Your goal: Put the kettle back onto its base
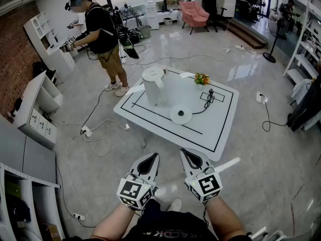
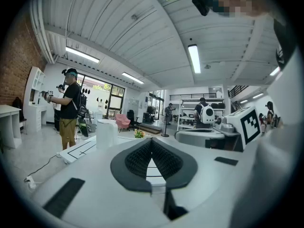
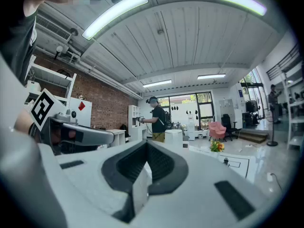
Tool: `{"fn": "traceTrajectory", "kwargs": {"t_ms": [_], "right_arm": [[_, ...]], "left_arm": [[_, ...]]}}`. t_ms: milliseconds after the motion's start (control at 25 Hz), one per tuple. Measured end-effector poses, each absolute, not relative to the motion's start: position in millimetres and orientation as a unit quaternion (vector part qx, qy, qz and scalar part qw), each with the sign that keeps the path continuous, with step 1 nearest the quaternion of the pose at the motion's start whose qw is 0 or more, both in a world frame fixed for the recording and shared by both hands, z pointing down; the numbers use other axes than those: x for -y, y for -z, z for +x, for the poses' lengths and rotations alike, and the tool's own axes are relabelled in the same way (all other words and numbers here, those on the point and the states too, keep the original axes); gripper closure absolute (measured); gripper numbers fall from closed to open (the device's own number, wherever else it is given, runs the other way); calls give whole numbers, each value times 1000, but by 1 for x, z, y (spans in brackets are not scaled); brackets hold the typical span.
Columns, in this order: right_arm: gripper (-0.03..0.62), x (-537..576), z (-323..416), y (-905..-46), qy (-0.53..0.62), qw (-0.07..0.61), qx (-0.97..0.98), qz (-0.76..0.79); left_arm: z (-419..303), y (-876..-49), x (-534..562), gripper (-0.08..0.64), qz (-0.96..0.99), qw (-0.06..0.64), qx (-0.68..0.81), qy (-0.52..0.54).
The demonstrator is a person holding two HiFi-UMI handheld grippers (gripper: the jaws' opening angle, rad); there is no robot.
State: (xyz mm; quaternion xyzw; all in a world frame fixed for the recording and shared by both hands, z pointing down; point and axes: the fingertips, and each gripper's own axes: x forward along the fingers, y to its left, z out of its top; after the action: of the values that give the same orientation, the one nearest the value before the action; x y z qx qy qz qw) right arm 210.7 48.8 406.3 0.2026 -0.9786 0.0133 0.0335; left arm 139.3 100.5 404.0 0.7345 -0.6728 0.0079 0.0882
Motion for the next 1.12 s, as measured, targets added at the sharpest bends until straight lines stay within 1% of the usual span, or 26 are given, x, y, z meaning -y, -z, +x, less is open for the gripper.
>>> {"fn": "traceTrajectory", "kwargs": {"t_ms": [240, 520, 920, 1120], "right_arm": [[592, -45, 208, -407, -14, 31, 979, 201], [592, -44, 211, -396, -17, 6, 980, 199], [591, -32, 197, -391, -26, -7, 980, 196], [555, -20, 180, -393, -30, -7, 980, 195]], "left_arm": [[137, -407, -96, 555, 734, 90, 673, -6], [135, -400, -95, 554, 730, 82, 678, -2], [119, -393, -88, 534, 727, 68, 683, 0], [98, -398, -79, 510, 727, 70, 683, 8]]}}
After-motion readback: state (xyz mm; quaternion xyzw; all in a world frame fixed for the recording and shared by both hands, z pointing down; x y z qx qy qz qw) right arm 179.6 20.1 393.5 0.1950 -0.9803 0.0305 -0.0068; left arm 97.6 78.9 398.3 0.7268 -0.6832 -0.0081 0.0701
